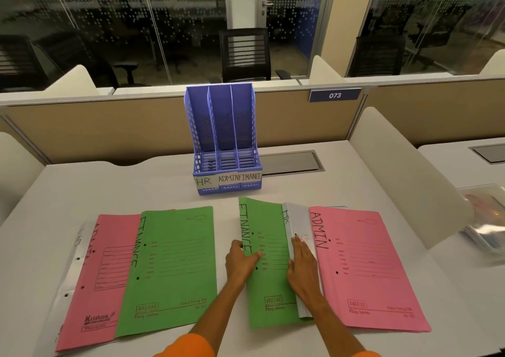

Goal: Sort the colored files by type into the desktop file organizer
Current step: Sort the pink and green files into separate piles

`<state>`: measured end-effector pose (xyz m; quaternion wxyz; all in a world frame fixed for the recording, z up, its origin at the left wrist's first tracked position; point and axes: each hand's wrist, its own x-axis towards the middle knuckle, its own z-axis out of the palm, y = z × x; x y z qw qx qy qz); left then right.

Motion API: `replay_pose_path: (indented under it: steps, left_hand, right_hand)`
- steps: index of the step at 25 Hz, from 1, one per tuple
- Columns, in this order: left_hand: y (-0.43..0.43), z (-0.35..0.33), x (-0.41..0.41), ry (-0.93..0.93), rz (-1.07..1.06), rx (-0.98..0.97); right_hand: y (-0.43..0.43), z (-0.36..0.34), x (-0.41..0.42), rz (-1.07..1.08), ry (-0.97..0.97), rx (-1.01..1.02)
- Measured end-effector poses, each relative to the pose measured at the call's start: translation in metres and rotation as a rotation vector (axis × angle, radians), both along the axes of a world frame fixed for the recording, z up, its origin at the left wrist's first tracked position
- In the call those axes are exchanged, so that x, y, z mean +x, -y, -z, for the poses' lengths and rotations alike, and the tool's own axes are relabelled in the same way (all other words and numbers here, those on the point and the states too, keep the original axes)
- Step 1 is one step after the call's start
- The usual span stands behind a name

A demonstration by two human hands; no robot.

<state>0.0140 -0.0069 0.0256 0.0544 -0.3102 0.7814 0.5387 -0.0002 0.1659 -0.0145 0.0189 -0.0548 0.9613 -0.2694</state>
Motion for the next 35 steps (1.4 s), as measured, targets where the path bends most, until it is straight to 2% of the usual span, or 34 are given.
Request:
replay_pose_path:
  steps: [5,10,16,19,26,30,35]
  left_hand:
    - [0.038,-0.016,0.012,-0.05,-0.065,-0.004]
    - [0.085,-0.031,0.03,-0.095,-0.134,-0.038]
    - [0.141,-0.041,0.051,-0.118,-0.247,-0.04]
    - [0.164,-0.039,0.057,-0.114,-0.29,-0.075]
    - [0.203,-0.027,0.068,-0.092,-0.327,-0.072]
    - [0.224,-0.015,0.073,-0.051,-0.272,-0.147]
    - [0.23,-0.003,0.073,-0.028,-0.251,-0.154]
  right_hand:
    - [0.028,-0.014,-0.006,-0.027,0.001,-0.022]
    - [0.067,-0.025,-0.011,0.022,0.078,-0.27]
    - [0.102,-0.024,-0.013,0.206,0.39,-0.562]
    - [0.119,-0.023,-0.011,0.197,0.437,-0.648]
    - [0.17,-0.022,-0.006,0.19,0.428,-0.558]
    - [0.187,-0.014,0.0,0.2,0.379,-0.474]
    - [0.194,-0.009,0.001,0.157,0.323,-0.386]
